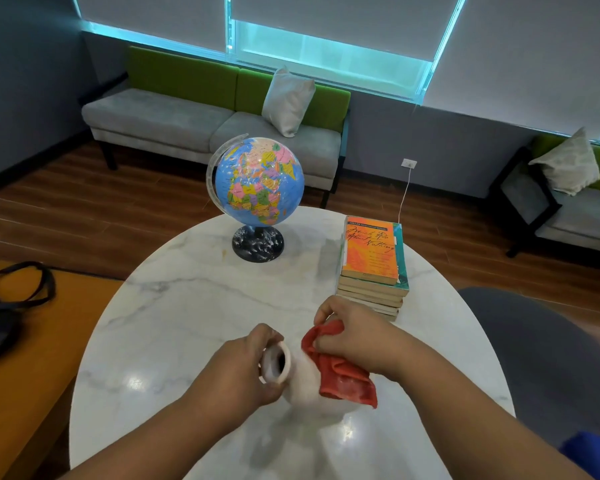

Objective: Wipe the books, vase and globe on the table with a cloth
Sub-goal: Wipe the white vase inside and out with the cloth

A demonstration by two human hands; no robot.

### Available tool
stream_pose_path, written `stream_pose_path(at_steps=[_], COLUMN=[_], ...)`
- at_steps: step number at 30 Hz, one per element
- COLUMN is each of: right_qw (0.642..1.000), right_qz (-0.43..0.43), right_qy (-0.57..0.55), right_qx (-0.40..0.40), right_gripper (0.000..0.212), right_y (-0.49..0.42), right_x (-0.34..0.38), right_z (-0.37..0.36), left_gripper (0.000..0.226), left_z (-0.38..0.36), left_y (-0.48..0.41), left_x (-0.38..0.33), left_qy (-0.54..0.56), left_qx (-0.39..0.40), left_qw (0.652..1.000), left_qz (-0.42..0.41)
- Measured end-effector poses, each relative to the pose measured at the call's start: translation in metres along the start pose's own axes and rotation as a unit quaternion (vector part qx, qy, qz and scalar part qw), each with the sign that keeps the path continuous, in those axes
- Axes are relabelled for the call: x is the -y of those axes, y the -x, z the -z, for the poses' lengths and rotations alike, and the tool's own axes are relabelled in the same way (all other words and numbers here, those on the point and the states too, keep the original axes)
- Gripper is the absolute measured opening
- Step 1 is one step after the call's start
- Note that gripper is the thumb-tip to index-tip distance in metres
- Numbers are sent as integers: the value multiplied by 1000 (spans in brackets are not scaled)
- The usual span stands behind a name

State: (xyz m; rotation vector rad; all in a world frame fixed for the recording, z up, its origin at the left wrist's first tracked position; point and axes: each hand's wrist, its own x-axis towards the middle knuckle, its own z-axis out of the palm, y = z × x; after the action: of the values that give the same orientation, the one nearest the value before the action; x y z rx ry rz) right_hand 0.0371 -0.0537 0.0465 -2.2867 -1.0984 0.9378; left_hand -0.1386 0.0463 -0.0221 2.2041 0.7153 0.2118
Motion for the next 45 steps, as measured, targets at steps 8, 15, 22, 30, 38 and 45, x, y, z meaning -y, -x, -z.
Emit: stream_pose_path(at_steps=[8, 15, 22, 30, 38, 45], right_qw=[989, 990, 988, 980, 971, 961], right_qz=[22, 100, 42, 100, 213, 46], right_qy=[39, 64, -13, 1, 75, -129], right_qx=[-144, -69, -146, -174, -73, -241], right_gripper=[29, 46, 45, 54, 49, 64], right_y=[-1, 24, 16, 2, 18, 0], right_x=[2, 4, -24, -6, -27, -65], right_z=[-21, -57, -50, -69, -95, -80], left_gripper=[46, 35, 24, 26, 30, 18], left_z=[-2, -3, -4, -12, -7, -10], left_y=[-3, -2, 4, 0, -5, -2], left_x=[1, 0, 2, 7, 6, 7], left_qy=[18, 117, 269, 477, 553, 608], left_qx=[-6, -66, -81, -68, -48, -24], left_qw=[1000, 986, 930, 806, 712, 638], left_qz=[1, 99, 237, 345, 431, 471])
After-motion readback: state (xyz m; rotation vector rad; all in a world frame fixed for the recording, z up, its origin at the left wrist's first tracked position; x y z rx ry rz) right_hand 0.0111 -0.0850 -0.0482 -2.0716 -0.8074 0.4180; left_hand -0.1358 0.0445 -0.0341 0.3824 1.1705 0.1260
